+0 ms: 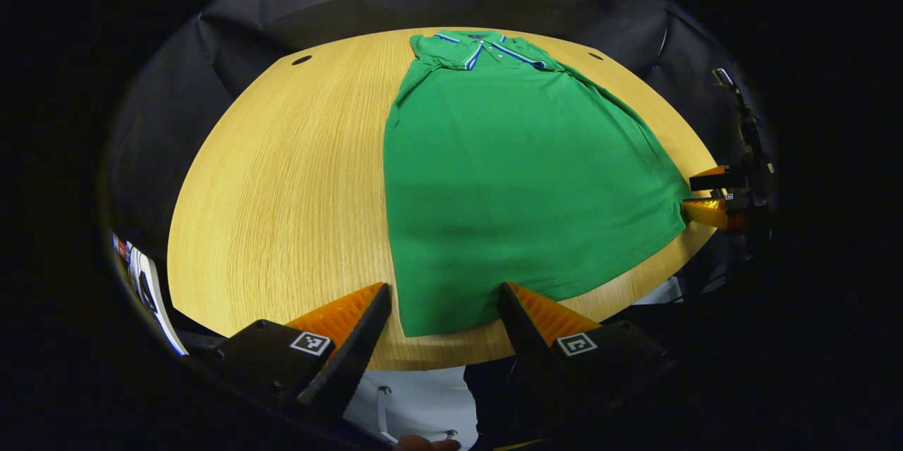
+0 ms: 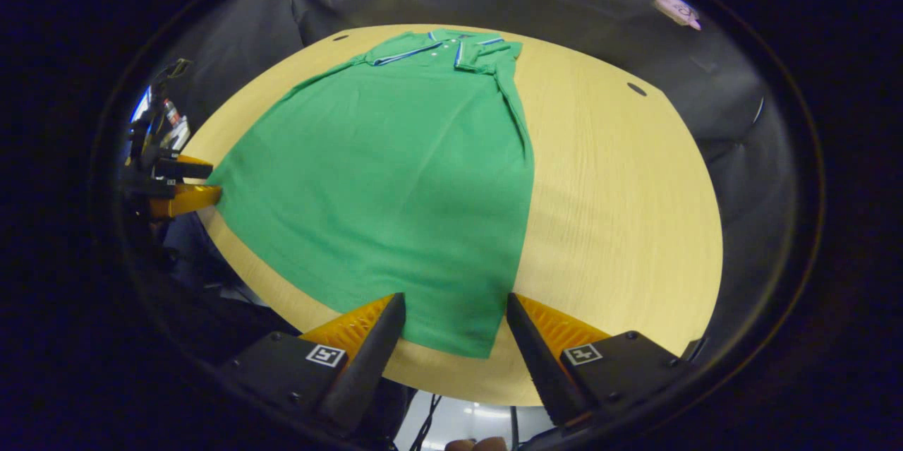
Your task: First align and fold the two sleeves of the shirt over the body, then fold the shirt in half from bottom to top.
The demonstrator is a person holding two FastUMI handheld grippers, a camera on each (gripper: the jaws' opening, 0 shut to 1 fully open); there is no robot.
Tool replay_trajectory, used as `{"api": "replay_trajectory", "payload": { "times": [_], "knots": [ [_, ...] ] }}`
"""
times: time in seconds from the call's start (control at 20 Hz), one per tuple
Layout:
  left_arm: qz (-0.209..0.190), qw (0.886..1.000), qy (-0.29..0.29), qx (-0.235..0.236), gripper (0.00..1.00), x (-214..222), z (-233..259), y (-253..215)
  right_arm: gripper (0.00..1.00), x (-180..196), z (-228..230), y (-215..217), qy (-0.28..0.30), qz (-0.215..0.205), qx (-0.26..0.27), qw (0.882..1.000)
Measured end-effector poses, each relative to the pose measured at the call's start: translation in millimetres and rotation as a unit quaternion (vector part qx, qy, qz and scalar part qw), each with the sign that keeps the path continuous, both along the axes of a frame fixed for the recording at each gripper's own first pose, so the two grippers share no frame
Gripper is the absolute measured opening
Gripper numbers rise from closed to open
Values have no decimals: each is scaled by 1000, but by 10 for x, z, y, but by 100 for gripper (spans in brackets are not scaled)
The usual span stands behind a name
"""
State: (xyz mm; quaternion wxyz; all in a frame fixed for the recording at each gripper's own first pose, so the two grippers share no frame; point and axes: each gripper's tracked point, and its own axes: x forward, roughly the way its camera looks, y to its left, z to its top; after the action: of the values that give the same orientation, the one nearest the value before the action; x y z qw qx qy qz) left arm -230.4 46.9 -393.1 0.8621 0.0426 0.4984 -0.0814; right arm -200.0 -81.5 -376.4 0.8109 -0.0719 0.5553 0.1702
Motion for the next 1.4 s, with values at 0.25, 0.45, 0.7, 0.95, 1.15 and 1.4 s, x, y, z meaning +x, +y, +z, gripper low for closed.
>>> {"api": "replay_trajectory", "payload": {
  "times": [0.25, 0.45, 0.7, 0.95, 1.15, 1.4],
  "knots": [
    [-15, 1000, 7, 2, 91, 9, -9, -57, 89, -13, -9, 78, -1, 46, 1, 999],
    [-32, 999, -2, -15, 39, 22, 13, -172, 8, -4, -4, 139, 6, 72, -13, 997],
    [-18, 999, 0, -35, 4, 76, 66, -173, 2, 78, 127, 235, 43, -10, 49, 998],
    [-32, 997, -21, -61, 3, 213, 303, -193, 2, 244, 302, 274, 29, -17, 72, 997],
    [-31, 997, -47, -61, 3, 478, 519, -152, 2, 469, 526, 312, 9, -27, 96, 995],
    [-26, 995, -75, -59, 4, 898, 736, -88, 0, 937, 781, 350, -24, -55, 125, 990]
  ]
}}
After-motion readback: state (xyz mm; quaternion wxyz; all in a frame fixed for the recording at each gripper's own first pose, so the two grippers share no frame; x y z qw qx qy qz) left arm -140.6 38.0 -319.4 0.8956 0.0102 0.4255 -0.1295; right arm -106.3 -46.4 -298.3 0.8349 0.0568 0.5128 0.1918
